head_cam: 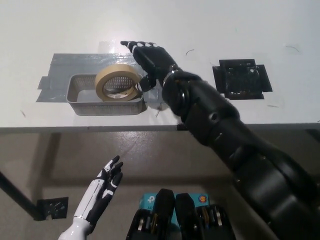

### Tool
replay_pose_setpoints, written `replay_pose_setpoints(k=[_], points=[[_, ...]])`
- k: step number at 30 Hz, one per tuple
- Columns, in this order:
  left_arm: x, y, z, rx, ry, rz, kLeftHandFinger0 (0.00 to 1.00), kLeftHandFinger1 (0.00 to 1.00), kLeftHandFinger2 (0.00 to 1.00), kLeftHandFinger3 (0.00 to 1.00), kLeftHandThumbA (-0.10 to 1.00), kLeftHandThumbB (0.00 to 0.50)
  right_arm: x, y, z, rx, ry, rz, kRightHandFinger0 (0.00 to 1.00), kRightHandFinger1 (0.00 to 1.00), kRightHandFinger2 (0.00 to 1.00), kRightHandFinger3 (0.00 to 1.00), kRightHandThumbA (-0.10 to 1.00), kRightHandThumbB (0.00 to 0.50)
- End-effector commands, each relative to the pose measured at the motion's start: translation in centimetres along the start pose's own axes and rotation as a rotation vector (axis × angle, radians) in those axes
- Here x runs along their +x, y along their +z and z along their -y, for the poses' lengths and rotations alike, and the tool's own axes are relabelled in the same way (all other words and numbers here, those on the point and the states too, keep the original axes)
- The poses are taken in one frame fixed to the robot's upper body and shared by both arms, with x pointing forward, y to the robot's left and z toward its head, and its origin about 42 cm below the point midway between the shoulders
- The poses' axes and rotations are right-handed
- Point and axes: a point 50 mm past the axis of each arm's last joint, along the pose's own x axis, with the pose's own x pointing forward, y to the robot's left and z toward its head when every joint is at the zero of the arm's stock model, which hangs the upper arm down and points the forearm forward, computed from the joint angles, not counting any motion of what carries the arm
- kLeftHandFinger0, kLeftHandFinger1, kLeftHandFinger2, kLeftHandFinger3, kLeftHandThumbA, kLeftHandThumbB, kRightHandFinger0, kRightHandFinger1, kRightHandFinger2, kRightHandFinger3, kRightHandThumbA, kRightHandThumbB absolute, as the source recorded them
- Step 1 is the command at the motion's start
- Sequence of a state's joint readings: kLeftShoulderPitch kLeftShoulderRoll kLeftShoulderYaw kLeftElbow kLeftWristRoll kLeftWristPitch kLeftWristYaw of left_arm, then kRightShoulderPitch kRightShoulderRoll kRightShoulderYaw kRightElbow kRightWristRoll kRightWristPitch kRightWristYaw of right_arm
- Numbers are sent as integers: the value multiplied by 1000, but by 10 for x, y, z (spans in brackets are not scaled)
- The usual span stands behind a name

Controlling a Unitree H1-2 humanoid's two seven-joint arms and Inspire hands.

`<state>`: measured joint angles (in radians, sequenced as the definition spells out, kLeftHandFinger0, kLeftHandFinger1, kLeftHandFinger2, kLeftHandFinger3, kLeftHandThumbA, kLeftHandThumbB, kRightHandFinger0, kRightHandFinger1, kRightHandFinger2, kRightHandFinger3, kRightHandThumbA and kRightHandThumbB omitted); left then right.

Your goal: The robot picks the tape placed on the black area with right hand and places it in the small grey container.

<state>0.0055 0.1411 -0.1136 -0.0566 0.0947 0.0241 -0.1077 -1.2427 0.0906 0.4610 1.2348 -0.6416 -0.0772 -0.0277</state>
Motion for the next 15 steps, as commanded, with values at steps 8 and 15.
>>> replay_pose_setpoints(k=[8,15], points=[[10,16,-12,36,-32,79,1000,1000,1000,1000,873,132,-83,69,189,186,435,293,1000,1000,1000,1000,697,500],[15,20,-14,28,-6,92,1000,1000,1000,1000,871,148,-179,13,260,332,146,455,1000,1000,1000,1000,975,489]])
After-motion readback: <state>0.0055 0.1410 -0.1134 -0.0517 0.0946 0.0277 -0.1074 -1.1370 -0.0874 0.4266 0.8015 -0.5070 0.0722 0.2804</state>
